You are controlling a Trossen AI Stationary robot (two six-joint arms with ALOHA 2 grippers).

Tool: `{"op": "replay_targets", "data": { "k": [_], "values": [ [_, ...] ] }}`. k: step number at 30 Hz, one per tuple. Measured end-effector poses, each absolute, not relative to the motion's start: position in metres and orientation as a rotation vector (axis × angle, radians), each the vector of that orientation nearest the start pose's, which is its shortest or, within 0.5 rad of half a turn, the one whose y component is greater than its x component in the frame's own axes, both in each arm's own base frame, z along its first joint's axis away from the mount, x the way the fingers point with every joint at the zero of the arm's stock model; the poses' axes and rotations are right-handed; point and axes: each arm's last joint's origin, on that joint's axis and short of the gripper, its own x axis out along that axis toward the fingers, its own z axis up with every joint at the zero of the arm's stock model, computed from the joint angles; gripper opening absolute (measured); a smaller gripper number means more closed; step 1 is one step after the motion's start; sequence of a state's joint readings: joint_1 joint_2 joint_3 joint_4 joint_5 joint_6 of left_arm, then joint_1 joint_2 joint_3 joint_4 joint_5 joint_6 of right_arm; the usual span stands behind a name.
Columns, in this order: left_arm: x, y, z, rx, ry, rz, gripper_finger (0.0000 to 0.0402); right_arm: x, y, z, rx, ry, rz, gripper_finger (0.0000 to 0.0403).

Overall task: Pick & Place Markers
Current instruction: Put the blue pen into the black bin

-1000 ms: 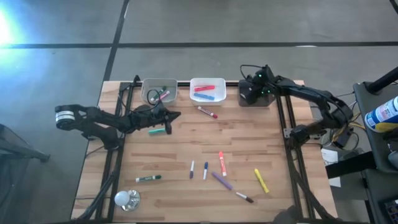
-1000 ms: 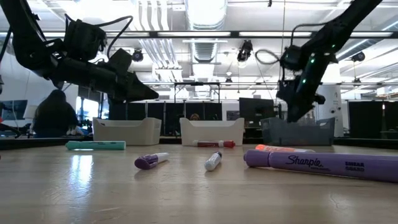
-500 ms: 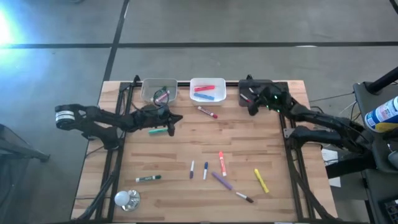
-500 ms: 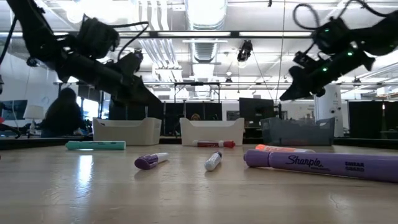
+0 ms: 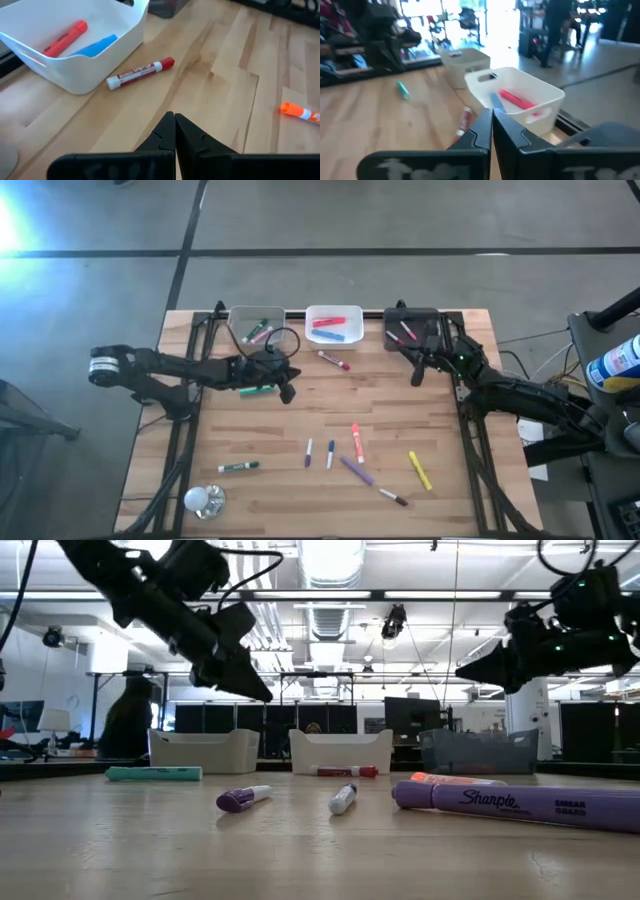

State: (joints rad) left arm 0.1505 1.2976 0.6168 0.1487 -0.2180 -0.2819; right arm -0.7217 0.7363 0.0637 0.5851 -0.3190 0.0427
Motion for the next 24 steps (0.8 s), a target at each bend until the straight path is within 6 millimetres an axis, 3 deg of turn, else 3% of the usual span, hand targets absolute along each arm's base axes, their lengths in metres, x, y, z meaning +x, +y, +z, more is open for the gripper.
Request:
{"op": "replay_targets", "data": {
  "k": [3,11,24],
  "values": [
    [0.259,0.039,0.208,-0.258,0.522,0.453,0.0,0.115,-0.082,0.159,0.082,0.032,-0.363,0.0008],
    [0.259,0.018,0.209,-0.29,0.553,0.485,0.0,0.124,-0.065,0.16,0.053,0.03,-0.233,0.0008],
    [0.263,-0.001,0.2,-0.31,0.586,0.438,0.0,0.129,-0.058,0.161,0.082,0.017,-0.172,0.0008]
  ]
}}
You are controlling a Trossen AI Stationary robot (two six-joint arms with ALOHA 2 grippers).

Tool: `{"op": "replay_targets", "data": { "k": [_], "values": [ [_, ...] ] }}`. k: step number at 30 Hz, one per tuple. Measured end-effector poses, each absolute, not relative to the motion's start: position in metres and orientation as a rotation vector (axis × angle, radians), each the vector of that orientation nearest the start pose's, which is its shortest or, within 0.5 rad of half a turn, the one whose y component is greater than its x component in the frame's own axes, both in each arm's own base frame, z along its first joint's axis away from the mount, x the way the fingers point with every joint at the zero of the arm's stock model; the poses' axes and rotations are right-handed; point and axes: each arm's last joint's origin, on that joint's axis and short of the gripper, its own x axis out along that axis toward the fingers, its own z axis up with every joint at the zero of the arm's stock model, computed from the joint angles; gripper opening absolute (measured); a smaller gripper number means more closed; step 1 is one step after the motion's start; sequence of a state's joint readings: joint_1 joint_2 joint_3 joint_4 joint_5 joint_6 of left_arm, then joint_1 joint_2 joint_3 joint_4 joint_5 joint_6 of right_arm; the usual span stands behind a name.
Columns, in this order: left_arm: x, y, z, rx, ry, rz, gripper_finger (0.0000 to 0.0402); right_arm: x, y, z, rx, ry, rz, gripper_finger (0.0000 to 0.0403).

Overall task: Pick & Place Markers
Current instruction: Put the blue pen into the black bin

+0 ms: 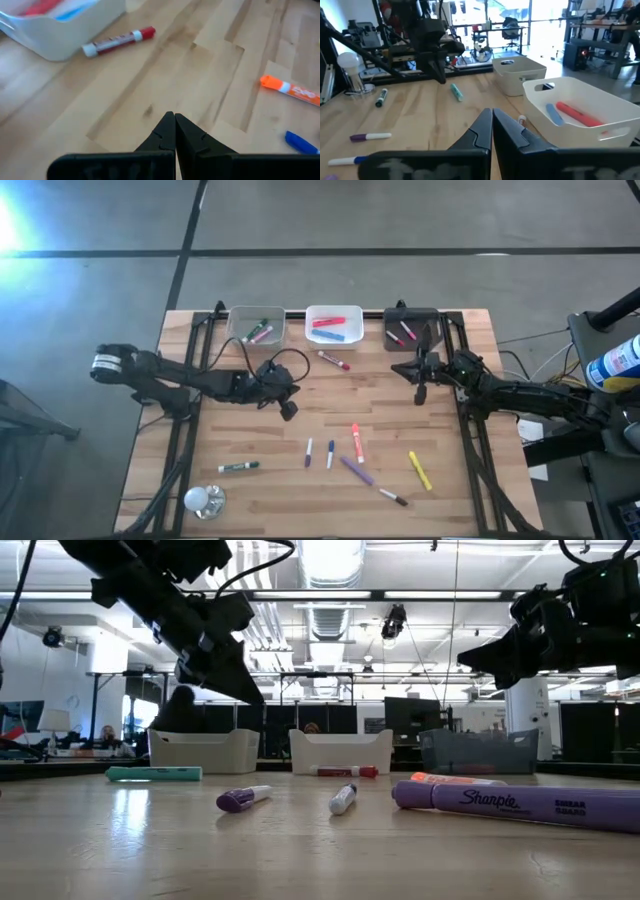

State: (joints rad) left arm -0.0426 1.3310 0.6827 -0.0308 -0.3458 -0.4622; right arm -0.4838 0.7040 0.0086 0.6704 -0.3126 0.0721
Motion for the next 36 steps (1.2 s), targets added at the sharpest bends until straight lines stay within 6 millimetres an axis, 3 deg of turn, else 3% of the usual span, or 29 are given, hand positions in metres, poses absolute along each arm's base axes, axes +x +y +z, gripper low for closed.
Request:
{"op": "replay_targets", "data": {
  "k": [9,21,31,36],
  "values": [
    [0.276,-0.03,0.198,-0.358,0.632,0.387,0.0,0.133,-0.047,0.164,0.102,-0.008,-0.088,0.0008],
    [0.32,-0.059,0.206,-0.338,0.858,0.435,0.0001,0.139,-0.038,0.175,0.159,-0.069,-0.006,0.0008],
    [0.344,-0.069,0.21,-0.452,1.0,0.43,0.0001,0.162,-0.046,0.178,0.199,0.076,-0.02,0.0008],
    [0.343,-0.076,0.208,-0.545,1.042,0.462,0.0006,0.166,-0.047,0.175,0.169,0.105,-0.02,0.0009]
  ]
}}
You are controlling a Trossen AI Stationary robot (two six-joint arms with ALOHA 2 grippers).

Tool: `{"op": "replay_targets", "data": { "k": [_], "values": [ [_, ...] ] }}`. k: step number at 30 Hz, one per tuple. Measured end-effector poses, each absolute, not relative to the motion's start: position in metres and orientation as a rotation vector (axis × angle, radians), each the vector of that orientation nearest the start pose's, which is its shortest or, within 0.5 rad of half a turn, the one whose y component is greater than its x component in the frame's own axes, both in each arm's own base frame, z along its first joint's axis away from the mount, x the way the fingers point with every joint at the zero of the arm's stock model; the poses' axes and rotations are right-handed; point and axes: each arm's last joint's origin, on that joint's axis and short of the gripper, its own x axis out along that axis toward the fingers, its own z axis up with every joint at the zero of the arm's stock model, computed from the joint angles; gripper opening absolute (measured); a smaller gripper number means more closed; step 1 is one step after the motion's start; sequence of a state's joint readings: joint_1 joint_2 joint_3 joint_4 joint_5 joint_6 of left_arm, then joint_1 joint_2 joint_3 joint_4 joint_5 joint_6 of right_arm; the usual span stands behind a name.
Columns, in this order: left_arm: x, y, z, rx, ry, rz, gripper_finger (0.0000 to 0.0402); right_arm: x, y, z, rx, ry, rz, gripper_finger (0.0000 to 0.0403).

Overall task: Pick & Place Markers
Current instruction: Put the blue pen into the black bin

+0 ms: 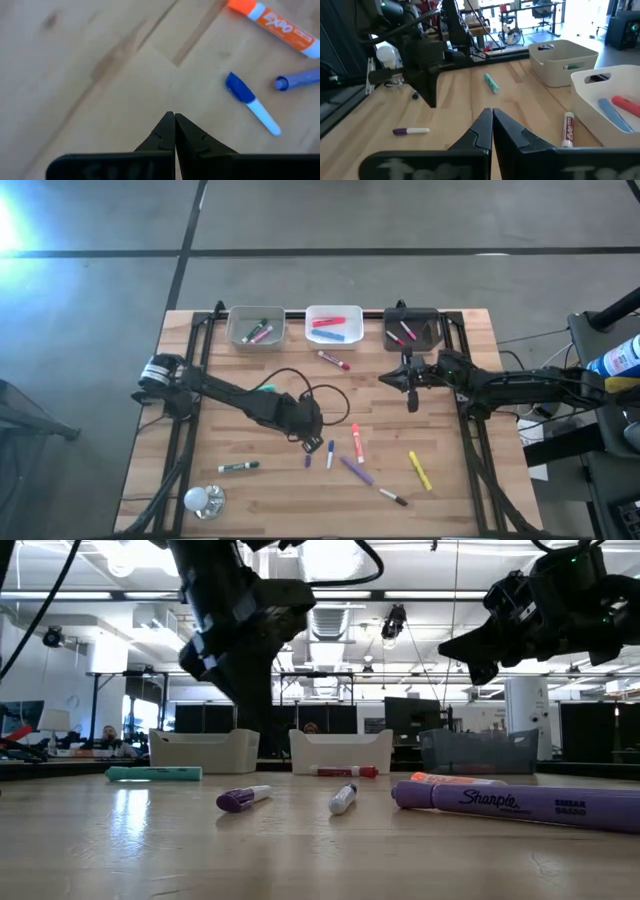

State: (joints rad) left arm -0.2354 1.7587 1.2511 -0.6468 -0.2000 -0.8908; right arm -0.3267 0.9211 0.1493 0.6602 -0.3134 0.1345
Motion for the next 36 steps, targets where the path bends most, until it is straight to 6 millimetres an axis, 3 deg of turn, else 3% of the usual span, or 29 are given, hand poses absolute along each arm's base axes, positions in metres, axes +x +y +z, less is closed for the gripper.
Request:
{"op": "replay_targets", "data": {
  "k": [13,23,36],
  "values": [
    [0.338,-0.106,0.196,-0.788,1.054,0.583,0.0122,0.166,-0.047,0.174,0.129,0.111,-0.019,0.0008],
    [0.36,-0.119,0.19,-0.834,1.056,0.621,0.0127,0.165,-0.047,0.172,0.124,0.118,-0.018,0.0008],
    [0.367,-0.122,0.176,-0.891,1.107,0.751,0.0126,0.164,-0.046,0.168,0.11,0.13,-0.018,0.0008]
  ]
}}
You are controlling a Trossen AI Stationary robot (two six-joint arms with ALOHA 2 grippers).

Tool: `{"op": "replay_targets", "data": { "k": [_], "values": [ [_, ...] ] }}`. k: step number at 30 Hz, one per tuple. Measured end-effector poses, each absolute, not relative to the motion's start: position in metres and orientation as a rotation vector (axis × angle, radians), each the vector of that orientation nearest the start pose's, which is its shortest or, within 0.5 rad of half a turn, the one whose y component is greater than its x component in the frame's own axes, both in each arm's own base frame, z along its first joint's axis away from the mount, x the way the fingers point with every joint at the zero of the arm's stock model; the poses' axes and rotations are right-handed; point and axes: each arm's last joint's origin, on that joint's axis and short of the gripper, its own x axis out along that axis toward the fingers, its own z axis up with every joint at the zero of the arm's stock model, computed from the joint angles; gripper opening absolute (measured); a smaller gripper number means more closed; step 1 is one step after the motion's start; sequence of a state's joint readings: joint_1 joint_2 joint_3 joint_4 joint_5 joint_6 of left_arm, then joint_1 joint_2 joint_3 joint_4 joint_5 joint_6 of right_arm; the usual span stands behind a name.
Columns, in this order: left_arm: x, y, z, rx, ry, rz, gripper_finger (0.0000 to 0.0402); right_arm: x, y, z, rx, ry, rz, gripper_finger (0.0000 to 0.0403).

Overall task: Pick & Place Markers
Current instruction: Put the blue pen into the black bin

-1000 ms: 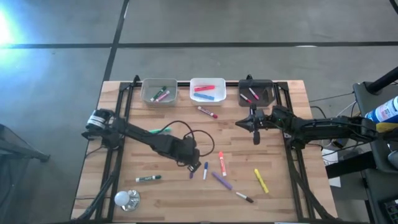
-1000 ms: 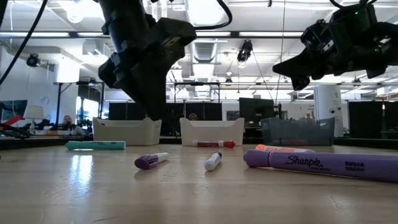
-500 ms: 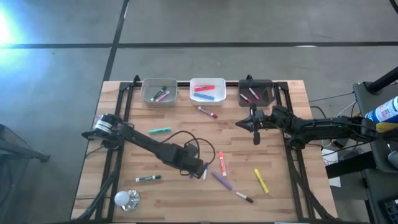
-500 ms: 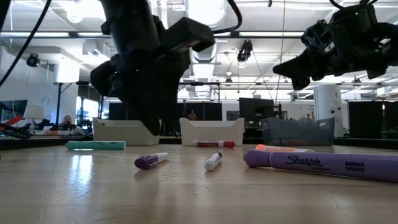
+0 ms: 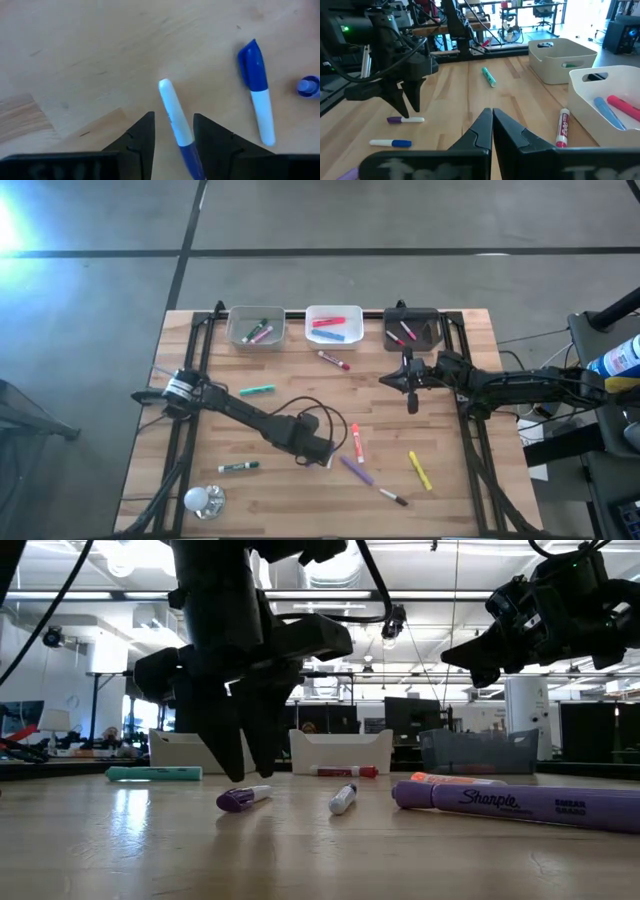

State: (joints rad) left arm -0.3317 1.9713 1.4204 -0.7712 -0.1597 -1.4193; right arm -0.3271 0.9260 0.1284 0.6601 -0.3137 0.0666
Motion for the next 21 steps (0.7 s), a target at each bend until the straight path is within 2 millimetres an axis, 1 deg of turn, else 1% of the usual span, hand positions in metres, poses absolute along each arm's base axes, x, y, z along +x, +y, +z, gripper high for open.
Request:
{"op": "replay_targets", "data": {
  "k": [3,10,15,17,21],
  "values": [
    [0.367,-0.121,0.175,-0.892,1.104,0.765,0.0126,0.164,-0.046,0.168,0.11,0.13,-0.018,0.0008],
    [0.369,-0.121,0.161,-0.874,1.13,0.797,0.0126,0.164,-0.046,0.168,0.096,0.131,-0.017,0.0008],
    [0.369,-0.12,0.159,-0.857,1.14,0.799,0.0123,0.163,-0.046,0.167,0.096,0.133,-0.018,0.0008],
    [0.368,-0.119,0.159,-0.847,1.152,0.806,0.0112,0.163,-0.046,0.167,0.096,0.133,-0.017,0.0008],
    [0.366,-0.118,0.159,-0.821,1.171,0.808,0.0069,0.163,-0.046,0.167,0.095,0.133,-0.017,0.0008]
  ]
}}
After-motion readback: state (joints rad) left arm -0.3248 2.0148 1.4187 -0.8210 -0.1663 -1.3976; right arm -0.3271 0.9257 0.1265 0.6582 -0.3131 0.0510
